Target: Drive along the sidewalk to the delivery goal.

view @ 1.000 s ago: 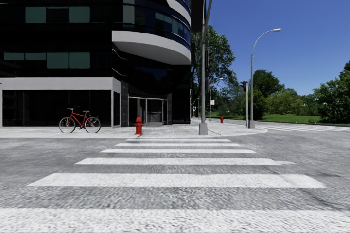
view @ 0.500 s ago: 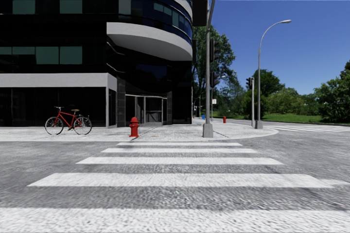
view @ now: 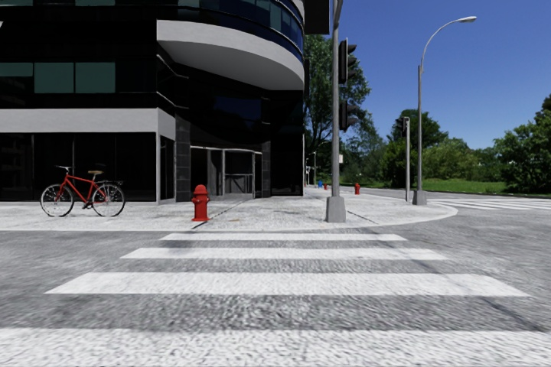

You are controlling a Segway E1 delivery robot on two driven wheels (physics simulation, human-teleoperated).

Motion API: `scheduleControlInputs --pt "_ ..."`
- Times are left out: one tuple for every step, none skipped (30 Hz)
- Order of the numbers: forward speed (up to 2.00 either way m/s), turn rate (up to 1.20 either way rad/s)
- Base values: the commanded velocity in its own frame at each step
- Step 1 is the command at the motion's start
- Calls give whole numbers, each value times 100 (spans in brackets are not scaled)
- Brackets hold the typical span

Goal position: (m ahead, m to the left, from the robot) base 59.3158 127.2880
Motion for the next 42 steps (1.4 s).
scheduleControlInputs --pt "200 0" --pt "200 0" --pt "200 0" --pt "200 0" --pt "200 0" --pt "200 0" --pt "200 0" --pt "200 0" --pt "200 0" --pt "200 0" --pt "200 0" --pt "200 0" --pt "200 0" --pt "200 0" --pt "200 0" --pt "200 0" --pt "200 0" --pt "200 0" --pt "200 0" --pt "200 0" --pt "200 0" --pt "200 0" --pt "200 0" --pt "200 0" --pt "200 0" --pt "200 0" --pt "200 0" --pt "200 0" --pt "200 0" --pt "200 0" --pt "200 0" --pt "200 0" --pt "200 0" --pt "200 0" --pt "200 0" --pt "200 0" --pt "200 0" --pt "200 0" --pt "200 0" --pt "200 0" --pt "200 0" --pt "200 0"
